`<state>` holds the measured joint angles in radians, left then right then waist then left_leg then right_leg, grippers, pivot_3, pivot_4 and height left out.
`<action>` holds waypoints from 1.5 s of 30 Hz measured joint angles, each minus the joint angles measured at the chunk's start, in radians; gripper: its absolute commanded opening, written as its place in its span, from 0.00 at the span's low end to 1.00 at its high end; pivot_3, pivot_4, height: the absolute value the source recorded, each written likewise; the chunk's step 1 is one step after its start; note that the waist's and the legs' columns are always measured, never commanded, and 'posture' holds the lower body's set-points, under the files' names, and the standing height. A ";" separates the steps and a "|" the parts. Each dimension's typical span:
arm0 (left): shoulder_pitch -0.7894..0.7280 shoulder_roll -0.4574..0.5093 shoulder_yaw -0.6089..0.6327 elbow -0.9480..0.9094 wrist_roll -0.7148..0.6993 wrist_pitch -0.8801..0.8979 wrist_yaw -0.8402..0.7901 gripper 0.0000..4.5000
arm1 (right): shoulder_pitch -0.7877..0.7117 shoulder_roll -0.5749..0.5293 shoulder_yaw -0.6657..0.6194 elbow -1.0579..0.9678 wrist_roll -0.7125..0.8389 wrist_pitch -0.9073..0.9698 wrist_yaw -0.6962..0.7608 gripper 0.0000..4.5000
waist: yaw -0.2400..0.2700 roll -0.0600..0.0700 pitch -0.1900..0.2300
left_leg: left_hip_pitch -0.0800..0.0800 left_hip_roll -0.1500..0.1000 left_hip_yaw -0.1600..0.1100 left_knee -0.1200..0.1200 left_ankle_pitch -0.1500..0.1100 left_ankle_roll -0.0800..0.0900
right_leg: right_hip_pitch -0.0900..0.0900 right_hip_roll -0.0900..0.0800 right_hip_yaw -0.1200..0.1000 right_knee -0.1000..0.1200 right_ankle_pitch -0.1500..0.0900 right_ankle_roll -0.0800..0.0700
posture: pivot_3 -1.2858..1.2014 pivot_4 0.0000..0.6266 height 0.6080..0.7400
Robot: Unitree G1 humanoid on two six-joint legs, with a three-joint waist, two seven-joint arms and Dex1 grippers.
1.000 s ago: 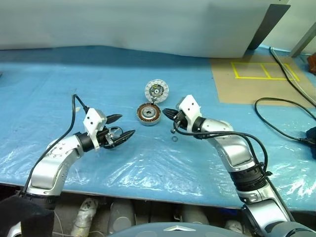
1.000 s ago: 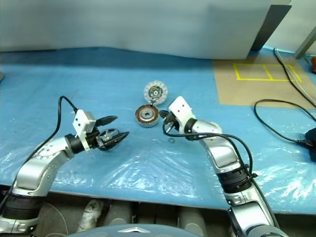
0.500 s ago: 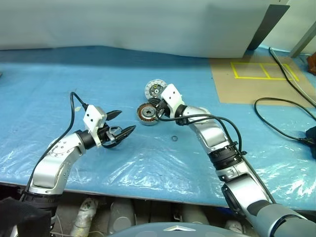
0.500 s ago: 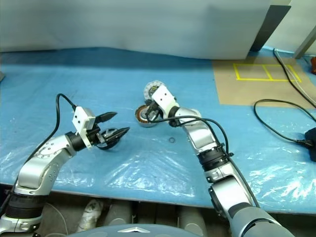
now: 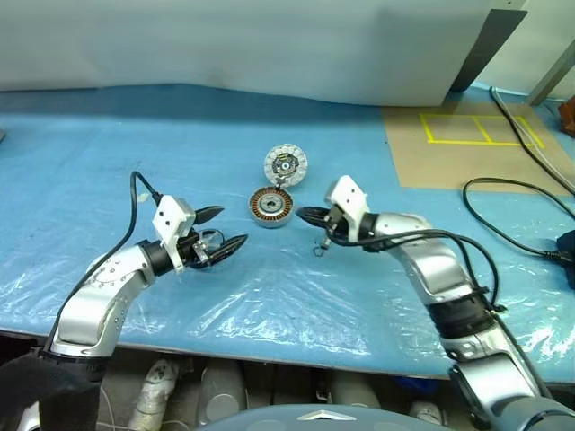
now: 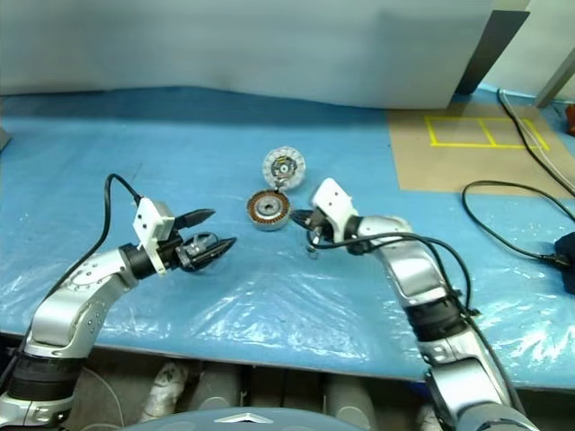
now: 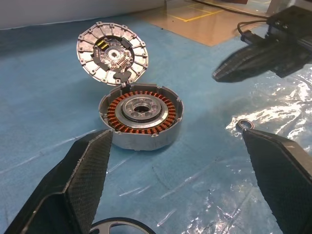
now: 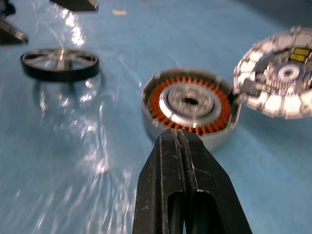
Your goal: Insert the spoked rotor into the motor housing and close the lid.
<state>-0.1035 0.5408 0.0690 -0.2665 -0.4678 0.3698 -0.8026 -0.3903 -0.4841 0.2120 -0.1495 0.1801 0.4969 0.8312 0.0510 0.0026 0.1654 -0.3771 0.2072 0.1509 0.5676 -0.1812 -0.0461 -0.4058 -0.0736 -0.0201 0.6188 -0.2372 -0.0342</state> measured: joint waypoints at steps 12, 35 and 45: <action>0.017 0.058 -0.002 0.008 -0.029 0.001 -0.116 1.00 | 0.098 -0.135 -0.016 -0.207 0.063 0.099 0.049 0.20 | 0.000 0.000 0.000 | 0.002 0.000 0.001 -0.001 0.000 0.000 | 0.000 -0.001 0.001 0.000 0.000 -0.001 | 0.52 0.24 1.00; -0.003 -0.047 -0.089 -0.002 0.024 -0.046 -0.053 1.00 | 0.156 -0.171 -0.085 -0.238 0.116 0.132 -0.011 0.99 | -0.001 0.000 0.000 | 0.002 0.000 0.001 -0.001 0.000 0.000 | 0.000 0.000 0.001 0.000 -0.001 -0.001 | 0.52 0.24 1.00; 0.027 -0.034 -0.075 -0.035 0.017 -0.033 -0.022 1.00 | 0.130 -0.137 -0.076 -0.236 0.121 0.121 -0.021 0.99 | -0.001 0.000 0.000 | 0.002 0.000 0.001 -0.001 0.000 0.001 | 0.000 -0.001 0.001 -0.001 -0.001 -0.001 | 0.52 0.24 1.00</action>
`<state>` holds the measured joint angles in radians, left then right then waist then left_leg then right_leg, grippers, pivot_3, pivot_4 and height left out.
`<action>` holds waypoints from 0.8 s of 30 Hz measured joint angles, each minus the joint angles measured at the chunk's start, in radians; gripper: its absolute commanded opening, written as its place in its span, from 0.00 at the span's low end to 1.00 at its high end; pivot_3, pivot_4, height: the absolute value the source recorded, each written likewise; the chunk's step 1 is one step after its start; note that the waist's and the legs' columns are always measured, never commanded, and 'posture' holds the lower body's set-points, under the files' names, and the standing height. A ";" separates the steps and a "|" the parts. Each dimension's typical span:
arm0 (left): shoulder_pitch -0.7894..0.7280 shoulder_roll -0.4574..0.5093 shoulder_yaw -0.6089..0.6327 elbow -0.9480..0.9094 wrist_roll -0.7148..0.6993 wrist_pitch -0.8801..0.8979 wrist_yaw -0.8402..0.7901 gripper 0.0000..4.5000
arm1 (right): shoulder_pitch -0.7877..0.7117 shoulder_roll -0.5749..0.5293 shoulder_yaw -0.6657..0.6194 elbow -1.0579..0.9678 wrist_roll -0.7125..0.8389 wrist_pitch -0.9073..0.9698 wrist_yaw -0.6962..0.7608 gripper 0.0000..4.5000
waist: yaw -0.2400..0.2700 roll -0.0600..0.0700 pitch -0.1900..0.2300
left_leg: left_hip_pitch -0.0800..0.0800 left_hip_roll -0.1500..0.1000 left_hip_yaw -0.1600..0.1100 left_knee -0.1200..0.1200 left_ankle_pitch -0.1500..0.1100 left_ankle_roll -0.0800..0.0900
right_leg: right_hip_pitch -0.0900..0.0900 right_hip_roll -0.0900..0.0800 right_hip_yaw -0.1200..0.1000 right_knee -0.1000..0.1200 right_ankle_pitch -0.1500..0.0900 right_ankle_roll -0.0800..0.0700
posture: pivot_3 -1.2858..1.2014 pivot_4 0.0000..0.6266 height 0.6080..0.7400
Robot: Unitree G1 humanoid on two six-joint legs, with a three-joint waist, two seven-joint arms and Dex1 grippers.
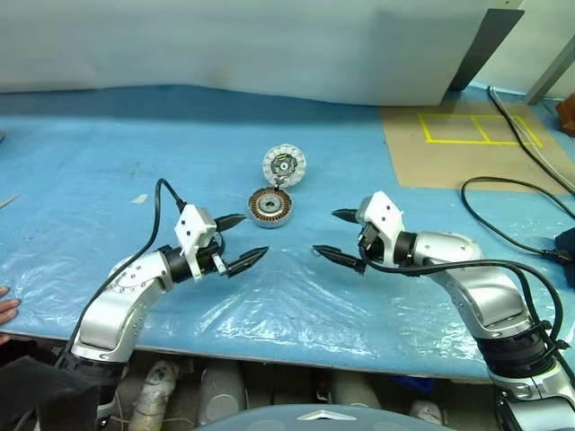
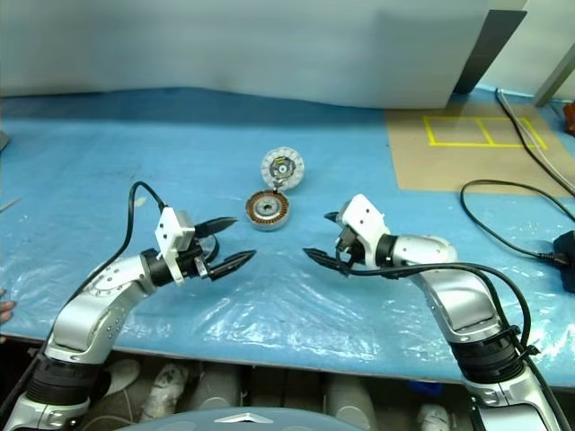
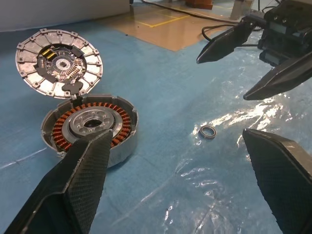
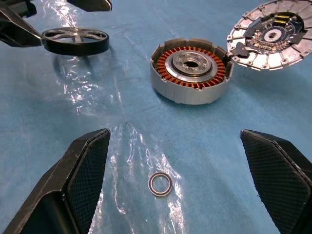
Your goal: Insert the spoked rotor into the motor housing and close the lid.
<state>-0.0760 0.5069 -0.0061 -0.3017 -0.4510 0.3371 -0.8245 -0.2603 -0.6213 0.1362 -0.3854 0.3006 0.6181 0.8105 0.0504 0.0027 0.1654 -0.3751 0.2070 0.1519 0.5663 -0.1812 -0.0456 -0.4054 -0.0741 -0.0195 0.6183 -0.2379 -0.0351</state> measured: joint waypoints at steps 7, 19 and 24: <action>0.096 0.077 0.039 -0.060 -0.018 0.003 -0.029 1.00 | 0.004 -0.016 0.015 0.008 0.001 -0.007 0.038 0.99 | 0.000 0.000 0.000 | 0.000 0.000 0.000 -0.001 0.000 0.000 | 0.000 0.000 0.000 -0.001 0.000 0.000 | 0.52 0.24 1.00; 0.089 0.050 0.035 -0.073 -0.028 0.006 -0.010 1.00 | 0.003 -0.015 0.039 0.018 -0.016 -0.029 0.036 0.99 | 0.001 0.000 0.000 | 0.000 0.000 0.000 -0.001 0.000 0.000 | 0.001 0.000 0.000 -0.001 0.000 0.000 | 0.52 0.24 1.00; 0.093 0.043 0.030 -0.061 -0.015 -0.017 -0.011 1.00 | -0.003 -0.010 0.039 0.039 -0.032 -0.042 0.029 0.99 | 0.001 0.000 0.000 | 0.000 0.000 0.000 -0.001 0.000 0.000 | 0.001 0.000 0.000 -0.001 0.000 0.000 | 0.52 0.24 1.00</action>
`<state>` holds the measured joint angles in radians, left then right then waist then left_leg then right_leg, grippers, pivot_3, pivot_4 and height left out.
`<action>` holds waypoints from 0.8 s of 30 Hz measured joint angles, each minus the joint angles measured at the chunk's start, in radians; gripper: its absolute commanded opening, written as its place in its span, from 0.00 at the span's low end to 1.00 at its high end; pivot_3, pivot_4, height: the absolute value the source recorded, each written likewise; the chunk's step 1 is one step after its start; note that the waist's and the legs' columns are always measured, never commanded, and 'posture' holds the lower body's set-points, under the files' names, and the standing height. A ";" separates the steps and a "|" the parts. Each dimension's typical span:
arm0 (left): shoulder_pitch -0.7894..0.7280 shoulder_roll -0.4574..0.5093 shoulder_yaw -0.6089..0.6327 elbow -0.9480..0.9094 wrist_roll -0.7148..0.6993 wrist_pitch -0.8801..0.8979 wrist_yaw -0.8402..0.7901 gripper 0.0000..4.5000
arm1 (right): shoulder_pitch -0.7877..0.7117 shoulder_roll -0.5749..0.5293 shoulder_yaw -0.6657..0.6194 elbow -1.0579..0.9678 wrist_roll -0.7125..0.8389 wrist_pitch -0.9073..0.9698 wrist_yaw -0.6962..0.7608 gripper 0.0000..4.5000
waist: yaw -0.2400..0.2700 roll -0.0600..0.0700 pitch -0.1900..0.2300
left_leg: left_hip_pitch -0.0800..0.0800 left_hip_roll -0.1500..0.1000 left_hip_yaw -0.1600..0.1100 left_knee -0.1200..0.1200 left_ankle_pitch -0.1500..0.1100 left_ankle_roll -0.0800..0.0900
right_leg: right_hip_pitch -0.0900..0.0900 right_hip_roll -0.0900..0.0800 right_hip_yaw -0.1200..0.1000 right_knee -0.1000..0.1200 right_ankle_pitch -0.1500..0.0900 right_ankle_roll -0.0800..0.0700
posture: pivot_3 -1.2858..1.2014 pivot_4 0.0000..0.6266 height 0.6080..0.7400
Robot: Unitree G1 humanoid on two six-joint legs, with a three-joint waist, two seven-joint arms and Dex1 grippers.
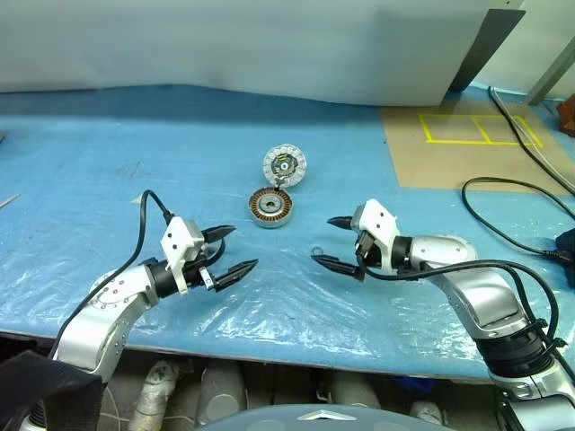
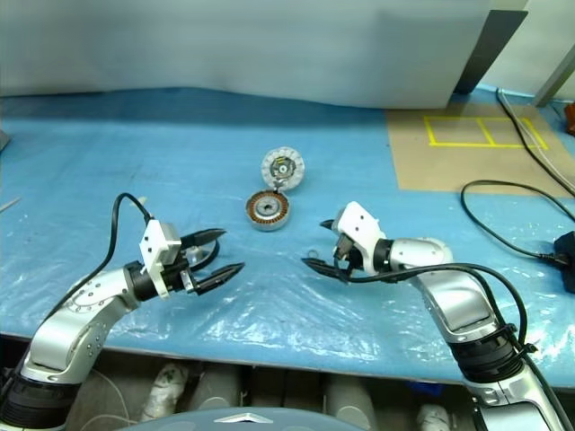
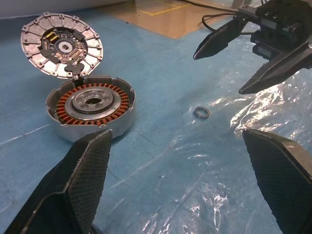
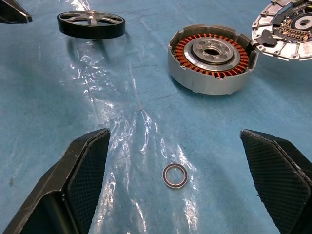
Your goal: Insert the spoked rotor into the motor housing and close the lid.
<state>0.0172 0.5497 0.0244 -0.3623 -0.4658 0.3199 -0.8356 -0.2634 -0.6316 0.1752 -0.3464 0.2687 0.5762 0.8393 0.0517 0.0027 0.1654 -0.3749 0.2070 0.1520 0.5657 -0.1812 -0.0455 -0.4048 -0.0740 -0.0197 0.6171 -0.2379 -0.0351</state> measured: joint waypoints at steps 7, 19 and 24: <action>0.000 -0.008 -0.001 0.005 0.007 -0.010 0.001 1.00 | -0.012 0.001 0.007 0.018 -0.012 -0.006 0.010 0.99 | 0.000 0.000 0.000 | 0.000 0.000 0.000 0.000 0.000 0.000 | 0.000 0.000 0.000 0.000 0.000 0.000 | 0.52 0.24 1.00; 0.000 -0.009 -0.005 0.006 0.008 -0.014 0.002 1.00 | -0.025 0.012 0.025 0.020 -0.030 -0.024 0.008 0.99 | 0.000 0.000 0.000 | 0.000 0.000 0.000 0.000 0.000 0.000 | 0.000 0.000 0.000 0.000 0.000 0.000 | 0.52 0.24 1.00; -0.006 -0.009 -0.005 0.006 0.008 -0.014 0.001 1.00 | -0.026 0.019 0.025 0.028 -0.035 -0.025 0.001 0.99 | 0.000 0.000 0.000 | 0.000 0.000 0.000 0.000 0.000 0.000 | 0.000 0.000 0.000 0.000 0.000 0.000 | 0.52 0.24 1.00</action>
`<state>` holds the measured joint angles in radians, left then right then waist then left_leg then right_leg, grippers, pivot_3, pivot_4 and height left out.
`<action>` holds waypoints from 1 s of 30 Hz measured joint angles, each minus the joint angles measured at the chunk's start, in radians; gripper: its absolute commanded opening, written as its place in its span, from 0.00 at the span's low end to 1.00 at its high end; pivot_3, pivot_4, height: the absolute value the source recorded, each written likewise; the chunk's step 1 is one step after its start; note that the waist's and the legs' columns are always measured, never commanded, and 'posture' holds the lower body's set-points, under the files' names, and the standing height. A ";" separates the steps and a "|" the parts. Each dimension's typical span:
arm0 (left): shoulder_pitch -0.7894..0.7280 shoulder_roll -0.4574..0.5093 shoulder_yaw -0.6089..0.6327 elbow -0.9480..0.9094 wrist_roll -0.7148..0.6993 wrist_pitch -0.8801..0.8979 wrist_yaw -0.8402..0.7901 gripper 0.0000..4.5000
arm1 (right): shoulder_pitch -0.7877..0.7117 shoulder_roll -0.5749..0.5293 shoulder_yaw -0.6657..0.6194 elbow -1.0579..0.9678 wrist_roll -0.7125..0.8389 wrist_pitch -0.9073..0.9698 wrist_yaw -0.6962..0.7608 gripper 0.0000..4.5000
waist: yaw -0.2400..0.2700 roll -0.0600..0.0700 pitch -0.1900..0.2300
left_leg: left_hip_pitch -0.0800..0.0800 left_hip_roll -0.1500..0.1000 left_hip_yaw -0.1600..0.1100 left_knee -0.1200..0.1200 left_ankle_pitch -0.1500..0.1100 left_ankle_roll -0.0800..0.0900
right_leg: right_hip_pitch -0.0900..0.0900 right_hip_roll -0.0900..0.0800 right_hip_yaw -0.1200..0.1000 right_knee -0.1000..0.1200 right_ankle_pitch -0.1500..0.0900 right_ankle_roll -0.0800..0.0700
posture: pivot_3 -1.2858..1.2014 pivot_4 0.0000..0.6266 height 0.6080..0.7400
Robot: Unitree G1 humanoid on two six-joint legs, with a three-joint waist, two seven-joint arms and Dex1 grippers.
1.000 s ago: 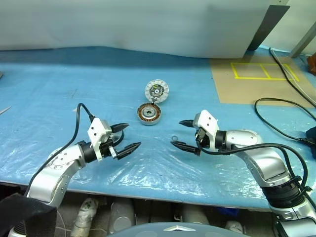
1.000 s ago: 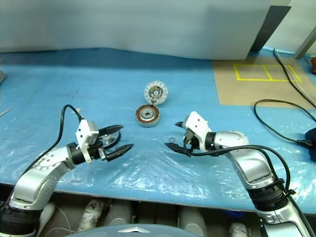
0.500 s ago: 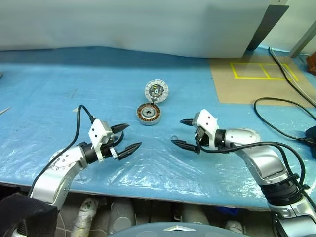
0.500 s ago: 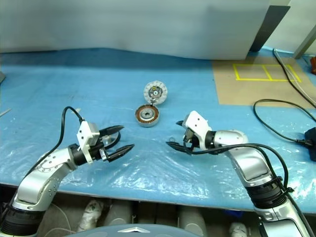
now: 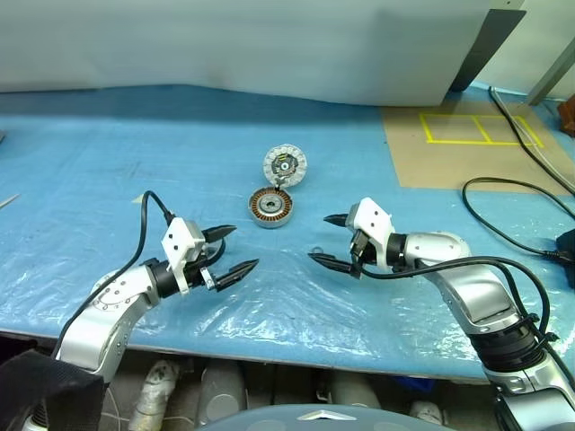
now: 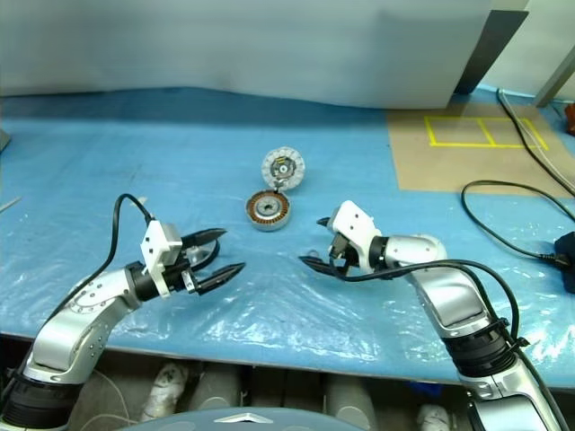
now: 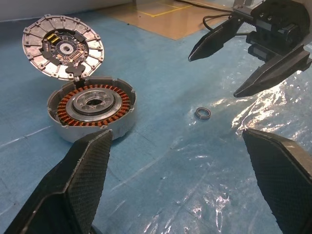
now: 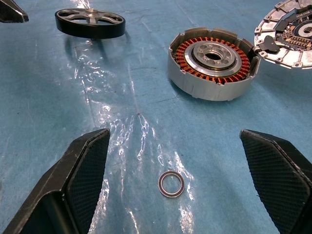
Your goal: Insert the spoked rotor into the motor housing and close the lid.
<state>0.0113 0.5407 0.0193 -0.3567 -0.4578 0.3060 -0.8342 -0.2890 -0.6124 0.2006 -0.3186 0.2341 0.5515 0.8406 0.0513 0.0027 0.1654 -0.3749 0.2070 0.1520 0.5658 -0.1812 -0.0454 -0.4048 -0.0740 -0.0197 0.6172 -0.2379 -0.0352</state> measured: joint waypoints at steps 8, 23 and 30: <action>-0.009 0.000 0.000 0.002 0.000 0.000 -0.001 1.00 | 0.000 0.000 0.000 0.002 0.000 0.000 -0.001 0.99 | 0.000 0.000 0.000 | 0.000 0.000 0.000 0.000 0.000 0.000 | 0.000 0.000 0.000 0.000 0.000 0.000 | 0.52 0.24 1.00; -0.038 -0.001 -0.001 0.060 0.008 -0.028 -0.014 1.00 | 0.008 -0.007 -0.007 0.002 0.003 0.001 -0.005 0.99 | 0.000 0.000 0.000 | 0.000 0.000 0.000 0.001 0.000 0.000 | 0.000 0.000 0.000 0.001 0.000 0.000 | 0.52 0.24 1.00; -0.030 -0.020 -0.011 0.091 0.017 -0.061 -0.026 1.00 | 0.012 -0.025 -0.025 -0.012 0.007 0.007 0.004 0.99 | 0.000 0.000 0.000 | 0.000 0.000 0.000 0.001 0.000 0.000 | 0.000 0.000 0.000 0.001 0.000 0.000 | 0.52 0.24 1.00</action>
<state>-0.0183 0.5212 0.0084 -0.2659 -0.4406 0.2451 -0.8605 -0.2775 -0.6375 0.1759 -0.3304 0.2409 0.5581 0.8443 0.0513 0.0027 0.1654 -0.3747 0.2072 0.1520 0.5669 -0.1811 -0.0454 -0.4047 -0.0740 -0.0195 0.6186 -0.2379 -0.0352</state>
